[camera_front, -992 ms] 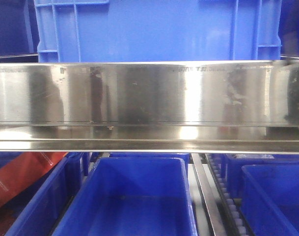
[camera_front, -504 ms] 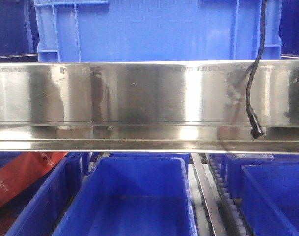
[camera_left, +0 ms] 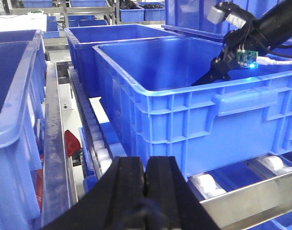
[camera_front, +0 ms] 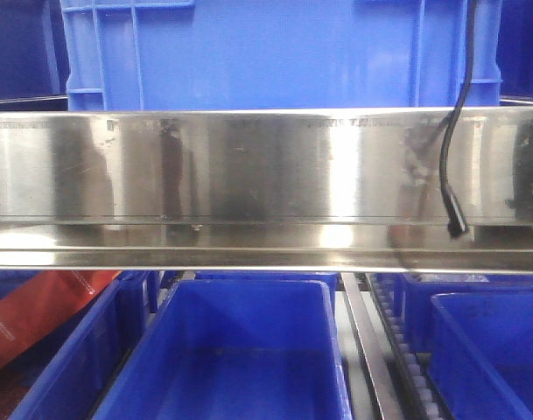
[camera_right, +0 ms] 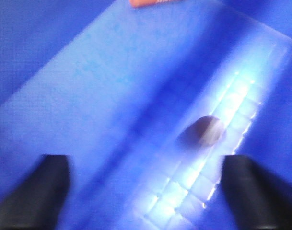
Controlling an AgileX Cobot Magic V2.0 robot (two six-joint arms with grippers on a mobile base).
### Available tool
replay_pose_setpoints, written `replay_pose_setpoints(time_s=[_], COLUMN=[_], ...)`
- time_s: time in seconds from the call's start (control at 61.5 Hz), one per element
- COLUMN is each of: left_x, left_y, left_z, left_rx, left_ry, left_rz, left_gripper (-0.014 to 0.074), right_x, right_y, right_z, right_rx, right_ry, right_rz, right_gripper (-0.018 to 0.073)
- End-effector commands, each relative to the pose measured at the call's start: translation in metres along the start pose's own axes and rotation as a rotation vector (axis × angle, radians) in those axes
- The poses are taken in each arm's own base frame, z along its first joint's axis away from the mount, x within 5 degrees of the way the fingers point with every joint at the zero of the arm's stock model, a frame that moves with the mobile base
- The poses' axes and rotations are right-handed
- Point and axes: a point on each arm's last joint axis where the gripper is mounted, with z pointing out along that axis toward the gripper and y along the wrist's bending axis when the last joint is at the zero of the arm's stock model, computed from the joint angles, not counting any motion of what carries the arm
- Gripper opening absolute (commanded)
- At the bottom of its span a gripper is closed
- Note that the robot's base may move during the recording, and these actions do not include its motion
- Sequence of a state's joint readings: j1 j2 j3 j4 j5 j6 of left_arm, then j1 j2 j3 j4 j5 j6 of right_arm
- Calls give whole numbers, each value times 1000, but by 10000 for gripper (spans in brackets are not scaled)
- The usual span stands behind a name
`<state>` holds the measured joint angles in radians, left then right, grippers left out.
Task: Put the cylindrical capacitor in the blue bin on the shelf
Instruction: 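Move the right gripper over the same bin and release the capacitor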
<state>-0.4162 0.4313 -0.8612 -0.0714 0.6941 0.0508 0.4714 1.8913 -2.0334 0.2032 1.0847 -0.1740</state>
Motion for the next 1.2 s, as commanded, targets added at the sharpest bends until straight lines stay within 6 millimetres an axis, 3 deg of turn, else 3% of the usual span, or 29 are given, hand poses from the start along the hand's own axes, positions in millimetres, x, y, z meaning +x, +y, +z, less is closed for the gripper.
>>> replay_pose_setpoints(time_s=[0.0,0.228,0.455,0.732,0.943,1.187], left_x=[-1,-1,-1,-2,-2,3], left_y=[0,0,0,0,1,1], left_z=[-1,-1,-1,-1,-1,2], left_rx=[3,3,3,0,-11,-14], left_ry=[-23,-23,-23,-29,-33,-15], left_rz=[-18,-18,-18,-15,-2,0], left_gripper=[-111,-111,-111,-111,-111,-111], right_x=[-8,-8,17,89,158,240], right_y=[7,20,30,38,42,43], right_z=[-37,-113,-173,-216,-222,-202], right_rx=[5,21,64,135,169,190], right_ry=[-87,-244,-400,-549,-653,-746], right_rz=[-13,-40,-56,-74,-79,-74], right_gripper=[295,-167,-158,-162,-162,-162])
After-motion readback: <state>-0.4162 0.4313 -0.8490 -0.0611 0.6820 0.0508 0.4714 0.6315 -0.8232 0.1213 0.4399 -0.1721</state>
